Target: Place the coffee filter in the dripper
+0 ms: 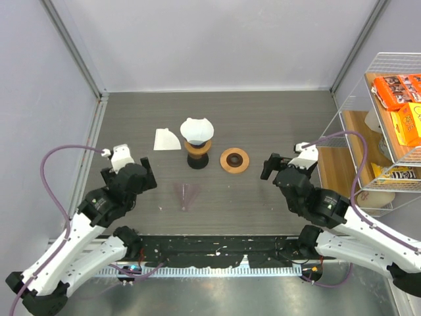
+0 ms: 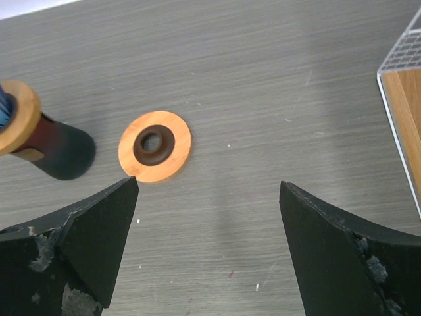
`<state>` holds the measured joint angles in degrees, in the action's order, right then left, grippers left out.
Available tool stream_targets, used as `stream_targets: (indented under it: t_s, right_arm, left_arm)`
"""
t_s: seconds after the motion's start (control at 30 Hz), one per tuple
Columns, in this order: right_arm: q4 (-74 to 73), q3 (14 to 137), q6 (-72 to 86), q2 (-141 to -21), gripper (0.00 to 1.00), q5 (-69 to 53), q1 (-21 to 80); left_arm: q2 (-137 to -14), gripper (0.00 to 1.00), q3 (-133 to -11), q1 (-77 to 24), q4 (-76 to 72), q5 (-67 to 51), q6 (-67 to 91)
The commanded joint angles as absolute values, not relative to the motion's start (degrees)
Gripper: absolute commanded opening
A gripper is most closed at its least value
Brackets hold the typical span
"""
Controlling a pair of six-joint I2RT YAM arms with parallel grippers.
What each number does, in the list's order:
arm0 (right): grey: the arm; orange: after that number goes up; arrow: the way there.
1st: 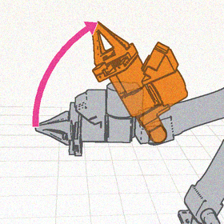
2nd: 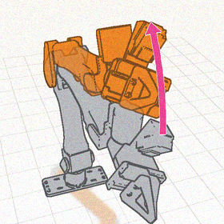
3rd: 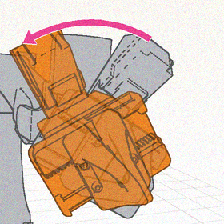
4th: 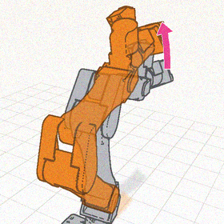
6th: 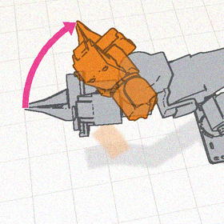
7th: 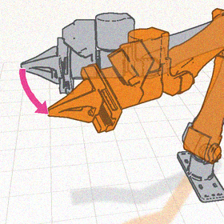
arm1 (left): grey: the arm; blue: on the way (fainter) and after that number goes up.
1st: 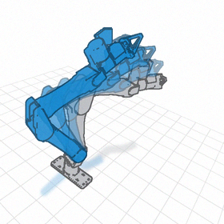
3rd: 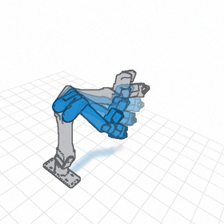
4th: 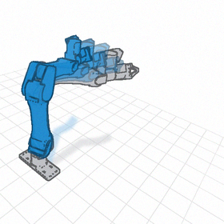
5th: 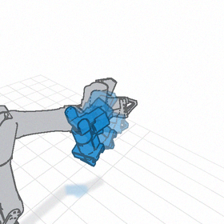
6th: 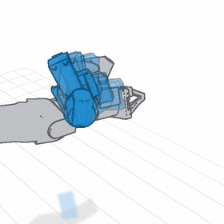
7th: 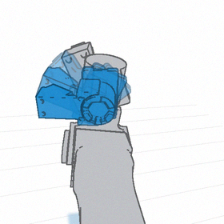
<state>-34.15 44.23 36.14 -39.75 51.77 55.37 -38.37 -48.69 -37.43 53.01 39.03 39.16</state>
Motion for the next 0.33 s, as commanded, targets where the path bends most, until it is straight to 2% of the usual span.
stream_targets:
  t_s: [0.0,0.3]
  right_arm:
    - [-31.56,40.53,41.48,-39.38,0.95,55.99,55.11]
    - [-31.2,35.6,44.03,-38.41,0.95,56.87,55.2]
  left_arm:
    - [-34.46,0.99,-45.45,-37.35,52.29,42.19,45.87]
    - [-28.57,1.0,-39.55,-37.35,48.61,39.82,45.88]
